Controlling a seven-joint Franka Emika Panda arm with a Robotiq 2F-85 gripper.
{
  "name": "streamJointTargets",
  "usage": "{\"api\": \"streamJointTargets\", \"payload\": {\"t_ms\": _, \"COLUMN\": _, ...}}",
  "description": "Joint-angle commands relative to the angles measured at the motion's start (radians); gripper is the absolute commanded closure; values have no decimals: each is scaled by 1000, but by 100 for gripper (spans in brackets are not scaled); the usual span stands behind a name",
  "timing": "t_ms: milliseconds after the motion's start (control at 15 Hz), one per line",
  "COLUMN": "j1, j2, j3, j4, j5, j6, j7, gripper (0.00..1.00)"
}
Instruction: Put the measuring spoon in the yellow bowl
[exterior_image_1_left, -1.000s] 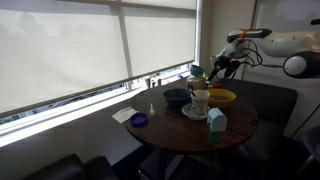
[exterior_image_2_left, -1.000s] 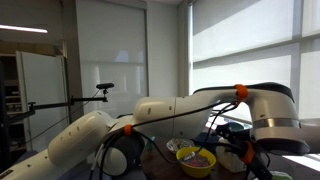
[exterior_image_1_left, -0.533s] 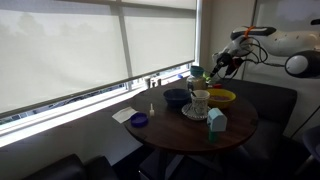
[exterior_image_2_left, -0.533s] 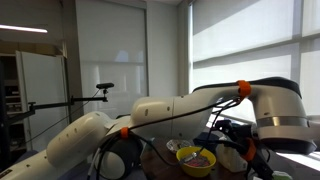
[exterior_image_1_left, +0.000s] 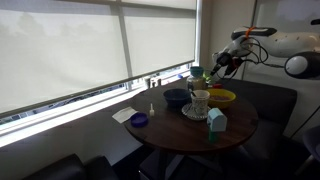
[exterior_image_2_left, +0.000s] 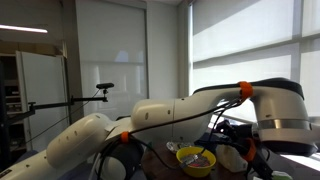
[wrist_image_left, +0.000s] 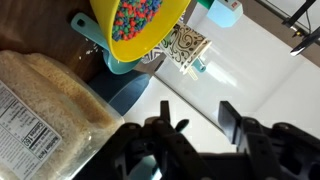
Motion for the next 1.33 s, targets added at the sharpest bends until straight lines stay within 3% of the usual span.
{"api": "streamJointTargets", "payload": {"t_ms": 0, "j1": -8, "j2": 36, "j3": 22, "j4": 58, "j5": 23, "j6": -27, "j7": 23, "gripper": 73}}
{"api": "streamJointTargets", "payload": {"t_ms": 67, "j1": -8, "j2": 36, "j3": 23, "j4": 59, "j5": 22, "j6": -27, "j7": 23, "gripper": 82}}
{"api": "streamJointTargets", "payload": {"t_ms": 267, "j1": -8, "j2": 35, "j3": 26, "j4": 65, "j5": 18, "j6": -31, "j7": 22, "gripper": 83}}
{"api": "streamJointTargets", "payload": {"t_ms": 333, "j1": -7, "j2": 36, "j3": 26, "j4": 68, "j5": 16, "j6": -35, "j7": 22, "gripper": 56}}
{"api": "streamJointTargets", "payload": {"t_ms": 467, "j1": -8, "j2": 36, "j3": 29, "j4": 69, "j5": 21, "j6": -30, "j7": 27, "gripper": 56}}
{"api": "streamJointTargets", "payload": {"t_ms": 533, "j1": -8, "j2": 36, "j3": 31, "j4": 68, "j5": 26, "j6": -22, "j7": 34, "gripper": 51}}
{"api": "streamJointTargets", "payload": {"t_ms": 1000, "j1": -10, "j2": 36, "j3": 43, "j4": 67, "j5": 57, "j6": 6, "j7": 57, "gripper": 2}}
{"api": "streamJointTargets", "payload": {"t_ms": 1133, "j1": -13, "j2": 37, "j3": 48, "j4": 67, "j5": 75, "j6": 12, "j7": 63, "gripper": 0}}
{"api": "streamJointTargets", "payload": {"t_ms": 1267, "j1": -12, "j2": 39, "j3": 49, "j4": 67, "j5": 84, "j6": 11, "j7": 73, "gripper": 9}}
